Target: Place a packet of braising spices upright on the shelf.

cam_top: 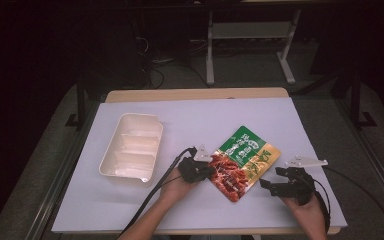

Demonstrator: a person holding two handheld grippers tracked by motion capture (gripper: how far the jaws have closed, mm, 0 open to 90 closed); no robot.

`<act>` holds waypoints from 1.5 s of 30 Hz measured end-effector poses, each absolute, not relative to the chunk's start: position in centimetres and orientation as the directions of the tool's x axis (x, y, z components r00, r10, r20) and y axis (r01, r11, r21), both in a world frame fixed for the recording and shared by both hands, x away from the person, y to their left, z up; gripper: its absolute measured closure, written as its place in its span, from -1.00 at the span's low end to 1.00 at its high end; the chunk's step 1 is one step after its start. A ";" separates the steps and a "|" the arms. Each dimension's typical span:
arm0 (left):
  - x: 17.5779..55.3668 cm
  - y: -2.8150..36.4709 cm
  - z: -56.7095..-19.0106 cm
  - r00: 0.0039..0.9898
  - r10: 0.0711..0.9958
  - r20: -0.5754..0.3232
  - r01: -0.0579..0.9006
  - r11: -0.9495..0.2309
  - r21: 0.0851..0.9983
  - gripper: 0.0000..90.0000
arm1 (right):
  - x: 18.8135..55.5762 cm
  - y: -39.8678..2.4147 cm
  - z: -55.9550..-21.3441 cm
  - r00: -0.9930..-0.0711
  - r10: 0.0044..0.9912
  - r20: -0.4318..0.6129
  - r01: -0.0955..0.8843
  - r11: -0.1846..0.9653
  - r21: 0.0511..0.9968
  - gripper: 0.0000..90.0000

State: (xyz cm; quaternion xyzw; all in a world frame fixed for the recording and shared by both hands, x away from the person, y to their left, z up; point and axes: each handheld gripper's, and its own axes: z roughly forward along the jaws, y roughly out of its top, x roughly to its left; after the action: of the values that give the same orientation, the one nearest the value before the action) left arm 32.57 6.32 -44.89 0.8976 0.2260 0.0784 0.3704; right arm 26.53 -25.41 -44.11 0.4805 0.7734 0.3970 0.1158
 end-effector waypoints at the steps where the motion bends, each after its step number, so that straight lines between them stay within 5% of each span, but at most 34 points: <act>1: 32.6 6.3 -44.9 0.886 0.463 -0.026 0.347 -0.624 0.700 1.00 | 26.8 -25.6 -44.1 -0.508 0.839 0.197 0.651 0.223 0.726 -0.57; 26: 32.4 6.4 -45.0 0.886 0.464 -0.020 0.341 -0.621 0.706 1.00 | 31.7 -27.4 -44.7 -0.380 0.888 0.258 0.731 0.119 0.671 -0.49; 45: 32.3 6.2 -44.9 0.883 0.470 -0.011 0.340 -0.623 0.704 1.00 | 31.8 -26.5 -44.8 -0.427 0.859 0.282 0.721 0.136 0.679 -0.28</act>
State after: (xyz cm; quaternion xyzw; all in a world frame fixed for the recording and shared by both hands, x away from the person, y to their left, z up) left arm 32.32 6.23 -44.94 0.8966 0.2259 0.0875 0.3707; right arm 31.78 -26.47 -44.75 0.5278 0.7485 0.3918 0.0878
